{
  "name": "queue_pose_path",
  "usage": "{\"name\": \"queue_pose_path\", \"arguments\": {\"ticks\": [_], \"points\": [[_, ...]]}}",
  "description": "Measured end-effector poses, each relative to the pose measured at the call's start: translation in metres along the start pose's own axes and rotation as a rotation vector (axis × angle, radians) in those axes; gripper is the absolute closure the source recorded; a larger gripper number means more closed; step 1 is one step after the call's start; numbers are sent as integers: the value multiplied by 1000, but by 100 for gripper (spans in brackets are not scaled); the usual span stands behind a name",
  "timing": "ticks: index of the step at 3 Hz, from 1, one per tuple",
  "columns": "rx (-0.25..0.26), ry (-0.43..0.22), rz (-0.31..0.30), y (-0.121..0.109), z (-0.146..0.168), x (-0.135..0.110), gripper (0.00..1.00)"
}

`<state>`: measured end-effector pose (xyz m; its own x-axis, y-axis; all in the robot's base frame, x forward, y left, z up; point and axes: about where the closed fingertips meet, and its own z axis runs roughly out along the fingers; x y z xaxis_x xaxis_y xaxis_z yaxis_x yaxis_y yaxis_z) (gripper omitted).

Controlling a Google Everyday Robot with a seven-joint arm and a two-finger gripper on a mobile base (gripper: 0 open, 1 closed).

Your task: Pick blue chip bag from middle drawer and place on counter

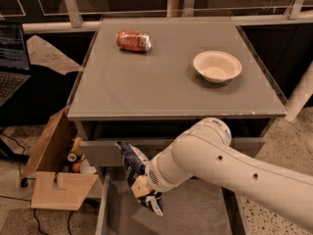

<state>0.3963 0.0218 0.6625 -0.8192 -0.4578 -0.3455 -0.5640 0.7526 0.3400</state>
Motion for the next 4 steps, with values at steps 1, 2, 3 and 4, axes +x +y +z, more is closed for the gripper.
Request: {"name": "queue_pose_path", "arguments": {"ticks": [1, 2, 3, 4], "points": [[31, -65, -85, 41, -38, -6, 100], [105, -129, -125, 67, -93, -20, 100], [174, -187, -167, 86, -146, -54, 100], [174, -187, -167, 86, -146, -55, 100]]}}
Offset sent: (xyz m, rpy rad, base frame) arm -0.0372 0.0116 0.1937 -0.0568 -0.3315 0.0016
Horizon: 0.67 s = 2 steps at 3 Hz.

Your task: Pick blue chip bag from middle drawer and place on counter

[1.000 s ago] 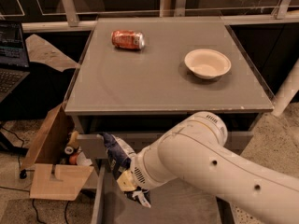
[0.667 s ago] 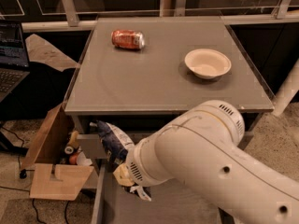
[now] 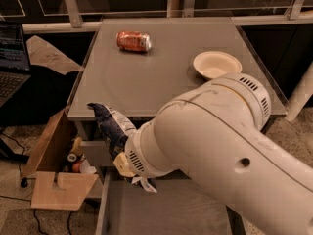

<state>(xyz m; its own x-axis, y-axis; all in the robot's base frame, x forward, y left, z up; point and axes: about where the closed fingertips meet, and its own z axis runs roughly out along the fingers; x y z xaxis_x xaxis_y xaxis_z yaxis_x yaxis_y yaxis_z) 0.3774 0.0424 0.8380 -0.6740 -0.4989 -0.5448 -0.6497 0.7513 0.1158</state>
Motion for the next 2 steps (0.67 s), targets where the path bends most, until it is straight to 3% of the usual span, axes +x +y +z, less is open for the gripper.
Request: {"name": "queue_pose_path", "arguments": {"ticks": [1, 2], "points": [[47, -41, -12, -3, -7, -16, 100], [100, -78, 5, -27, -16, -40, 100]]}}
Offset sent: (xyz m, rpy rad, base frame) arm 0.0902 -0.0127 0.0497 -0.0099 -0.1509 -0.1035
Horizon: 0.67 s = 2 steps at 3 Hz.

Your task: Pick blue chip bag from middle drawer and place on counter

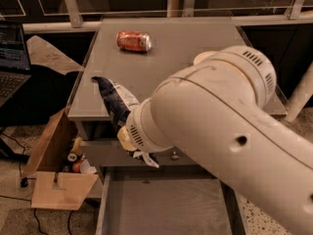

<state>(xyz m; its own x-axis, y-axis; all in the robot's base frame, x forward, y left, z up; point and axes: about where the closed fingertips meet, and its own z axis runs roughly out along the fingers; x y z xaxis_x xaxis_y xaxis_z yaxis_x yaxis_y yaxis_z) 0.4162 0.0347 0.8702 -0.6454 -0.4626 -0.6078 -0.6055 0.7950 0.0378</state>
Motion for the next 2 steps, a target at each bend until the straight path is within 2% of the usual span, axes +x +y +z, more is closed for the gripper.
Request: {"name": "queue_pose_path", "arguments": {"ticks": [1, 2], "points": [[33, -26, -13, -17, 3, -34, 100], [104, -42, 1, -39, 15, -65, 100]]}}
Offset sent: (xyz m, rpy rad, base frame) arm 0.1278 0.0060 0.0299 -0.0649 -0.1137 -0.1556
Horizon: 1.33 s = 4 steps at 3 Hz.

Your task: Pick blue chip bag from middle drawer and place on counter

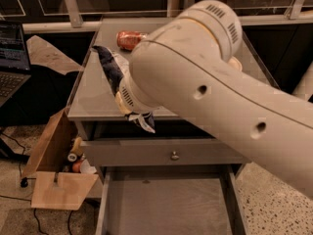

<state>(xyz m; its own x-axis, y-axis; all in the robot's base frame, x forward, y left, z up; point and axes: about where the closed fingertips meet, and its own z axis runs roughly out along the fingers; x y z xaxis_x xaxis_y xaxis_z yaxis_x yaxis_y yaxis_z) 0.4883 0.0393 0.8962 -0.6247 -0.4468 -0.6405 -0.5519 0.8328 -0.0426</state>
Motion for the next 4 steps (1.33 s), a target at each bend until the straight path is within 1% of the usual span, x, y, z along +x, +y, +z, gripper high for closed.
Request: {"name": "queue_pose_path", "arguments": {"ticks": [1, 2, 3, 4], "points": [[66, -1, 27, -22, 18, -31, 100], [120, 22, 44, -40, 42, -56, 100], [111, 21, 18, -28, 46, -64, 81], [111, 21, 19, -28, 46, -64, 58]]}}
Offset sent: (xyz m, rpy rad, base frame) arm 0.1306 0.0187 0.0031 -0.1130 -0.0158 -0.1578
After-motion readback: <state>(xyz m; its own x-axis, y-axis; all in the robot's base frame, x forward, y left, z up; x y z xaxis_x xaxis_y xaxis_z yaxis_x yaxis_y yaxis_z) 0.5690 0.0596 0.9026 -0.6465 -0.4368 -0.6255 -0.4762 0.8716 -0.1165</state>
